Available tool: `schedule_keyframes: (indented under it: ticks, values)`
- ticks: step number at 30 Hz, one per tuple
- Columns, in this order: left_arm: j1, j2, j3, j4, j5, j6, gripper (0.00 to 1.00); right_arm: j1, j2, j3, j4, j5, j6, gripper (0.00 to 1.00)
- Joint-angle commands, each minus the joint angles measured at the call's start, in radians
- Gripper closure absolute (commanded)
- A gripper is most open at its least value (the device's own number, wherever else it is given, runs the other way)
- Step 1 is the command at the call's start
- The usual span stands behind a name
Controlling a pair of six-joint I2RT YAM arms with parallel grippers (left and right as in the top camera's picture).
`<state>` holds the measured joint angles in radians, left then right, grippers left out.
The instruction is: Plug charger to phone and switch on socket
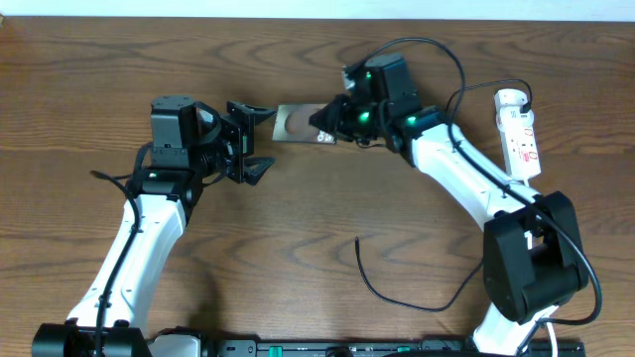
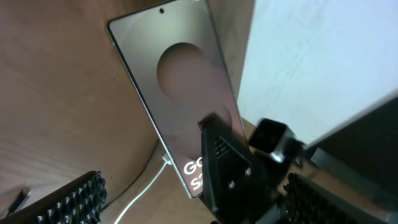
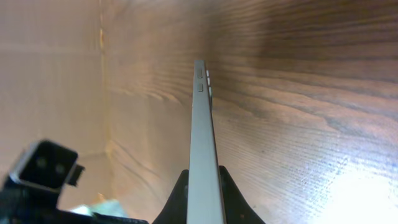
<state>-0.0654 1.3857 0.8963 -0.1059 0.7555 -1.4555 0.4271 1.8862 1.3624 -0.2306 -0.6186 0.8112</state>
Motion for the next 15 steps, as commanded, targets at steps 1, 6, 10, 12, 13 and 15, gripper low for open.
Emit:
schedule_keyframes:
  ticks: [1,6,10,12,13,15]
  values:
    - [0.006,-0.010,0.035,0.040,0.022,0.094,0.10,-0.025,-0.002,0.016,0.028,-0.076,0.249,0.99]
    - [0.011,-0.009,0.035,0.103,0.011,0.098,0.10,-0.043,-0.002,0.016,0.146,-0.163,0.450,0.99]
    - [0.022,-0.009,0.035,0.158,-0.008,0.118,0.10,-0.044,-0.002,0.016,0.251,-0.204,0.601,0.99]
    - [0.031,-0.009,0.035,0.184,-0.018,0.128,0.10,-0.042,-0.002,0.016,0.288,-0.217,0.663,0.99]
    - [0.033,-0.009,0.035,0.194,-0.024,0.128,0.10,-0.040,-0.002,0.016,0.302,-0.224,0.687,0.99]
    - [0.039,-0.009,0.035,0.227,-0.035,0.128,0.10,-0.038,-0.002,0.016,0.322,-0.224,0.721,0.99]
